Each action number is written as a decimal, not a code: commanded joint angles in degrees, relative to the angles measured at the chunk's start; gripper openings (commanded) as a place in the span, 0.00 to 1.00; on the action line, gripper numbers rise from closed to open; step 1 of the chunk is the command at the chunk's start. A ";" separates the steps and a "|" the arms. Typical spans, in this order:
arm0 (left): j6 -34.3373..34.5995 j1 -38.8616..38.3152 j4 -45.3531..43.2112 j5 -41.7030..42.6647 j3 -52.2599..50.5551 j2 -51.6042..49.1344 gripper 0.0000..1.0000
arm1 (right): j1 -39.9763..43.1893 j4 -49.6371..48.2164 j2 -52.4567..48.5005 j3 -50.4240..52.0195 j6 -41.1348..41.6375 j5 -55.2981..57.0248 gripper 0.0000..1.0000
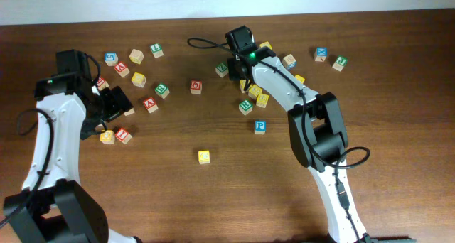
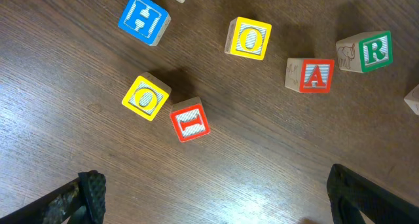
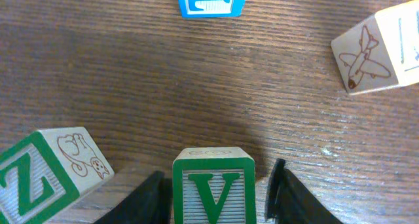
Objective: Spell out CVPR
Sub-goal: 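Carry the V block and set it right of the C block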
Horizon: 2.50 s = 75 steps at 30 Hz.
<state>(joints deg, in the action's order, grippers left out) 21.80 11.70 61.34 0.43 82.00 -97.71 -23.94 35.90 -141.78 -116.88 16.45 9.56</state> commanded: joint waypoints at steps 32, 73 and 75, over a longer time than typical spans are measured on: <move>-0.87 0.09 0.04 -0.24 0.68 0.76 0.99 | -16.44 39.76 36.39 12.83 26.23 -0.11 0.17; -0.87 0.09 -0.13 -0.24 0.66 0.76 0.99 | -25.92 -3.58 32.65 50.23 30.51 -1.20 0.32; -0.87 0.07 -0.13 -0.24 0.66 0.76 0.99 | -25.92 -3.65 32.65 50.23 30.51 -1.33 0.32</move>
<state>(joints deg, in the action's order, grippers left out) 21.80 11.70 61.30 0.43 82.08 -97.71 -49.23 32.27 -108.07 -67.16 47.46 8.08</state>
